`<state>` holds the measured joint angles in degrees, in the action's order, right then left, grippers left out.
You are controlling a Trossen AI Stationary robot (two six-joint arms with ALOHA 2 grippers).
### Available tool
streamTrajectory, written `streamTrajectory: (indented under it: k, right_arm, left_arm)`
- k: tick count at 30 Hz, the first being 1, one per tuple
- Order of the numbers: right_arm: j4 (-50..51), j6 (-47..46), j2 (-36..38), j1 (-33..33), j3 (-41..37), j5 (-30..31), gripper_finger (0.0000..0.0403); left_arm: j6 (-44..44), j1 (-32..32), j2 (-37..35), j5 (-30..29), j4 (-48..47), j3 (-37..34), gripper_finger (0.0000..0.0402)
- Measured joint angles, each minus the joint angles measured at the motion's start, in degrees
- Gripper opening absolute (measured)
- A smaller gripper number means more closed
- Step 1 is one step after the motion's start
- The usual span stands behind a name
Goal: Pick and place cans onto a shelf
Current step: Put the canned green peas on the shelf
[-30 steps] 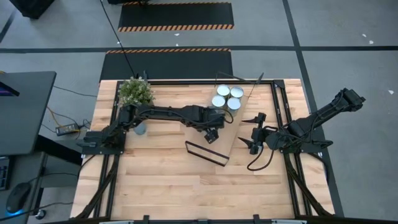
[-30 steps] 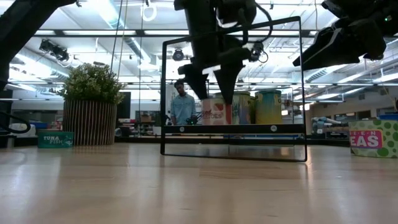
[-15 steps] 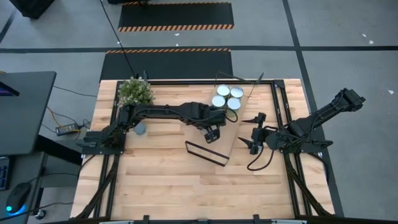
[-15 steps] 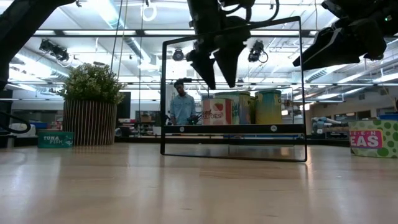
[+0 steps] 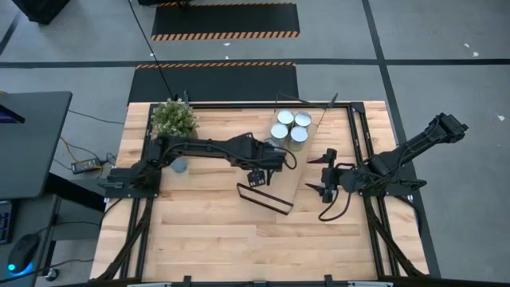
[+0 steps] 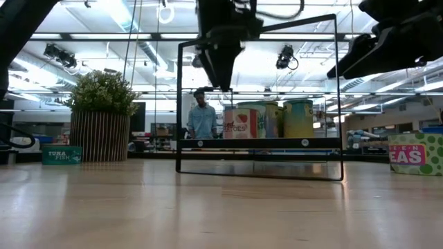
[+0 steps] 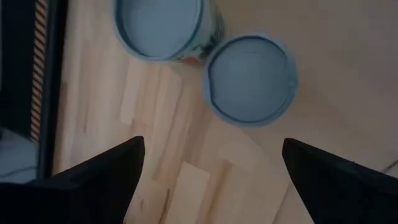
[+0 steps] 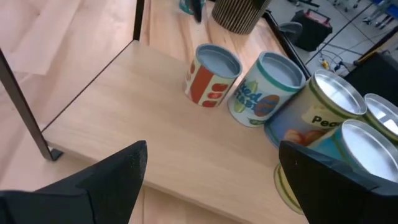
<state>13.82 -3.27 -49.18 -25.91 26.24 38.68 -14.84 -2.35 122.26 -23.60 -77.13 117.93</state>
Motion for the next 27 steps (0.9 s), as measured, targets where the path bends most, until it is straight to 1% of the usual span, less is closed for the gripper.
streamTrajectory:
  k: [6,8,11,14,16,19,23,27]
  right_arm:
    - [-0.2,-1.0,-1.5,0.0,0.0,0.0,0.0372]
    - [-0.5,-1.5,-1.9,0.0,0.0,0.1,0.0372]
    - [-0.2,-2.0,-2.2,-0.1,0.0,0.2,0.0372]
    - [-0.5,-2.2,-2.3,-1.0,0.0,0.6,0.0372]
    - [-1.9,-2.2,-2.3,-1.6,0.0,0.7,0.0372]
    - [-4.7,-1.8,-2.4,-2.4,0.0,0.8,0.0372]
    - [-8.4,-4.2,-3.9,-2.5,0.0,0.8,0.0372]
    - [-6.9,-8.9,-6.5,-2.2,0.0,0.7,0.0372]
  left_arm:
    - [0.8,0.3,-5.0,-1.9,5.1,-3.3,0.0387]
    - [1.2,0.3,-7.7,-2.4,8.7,-5.9,0.0387]
    - [2.4,-0.5,-13.0,-2.8,18.4,-13.2,0.0387]
    - [3.5,-1.7,-19.1,-2.8,29.9,-23.6,0.0387]
    - [3.6,-2.3,-23.2,-2.8,36.7,-30.4,0.0387]
    - [3.9,-2.9,-28.7,-3.6,46.3,-38.7,0.0387]
    - [6.8,-3.1,-34.2,-4.4,56.5,-46.1,0.0387]
    - [11.4,-3.3,-38.9,-5.0,64.7,-51.8,0.0387]
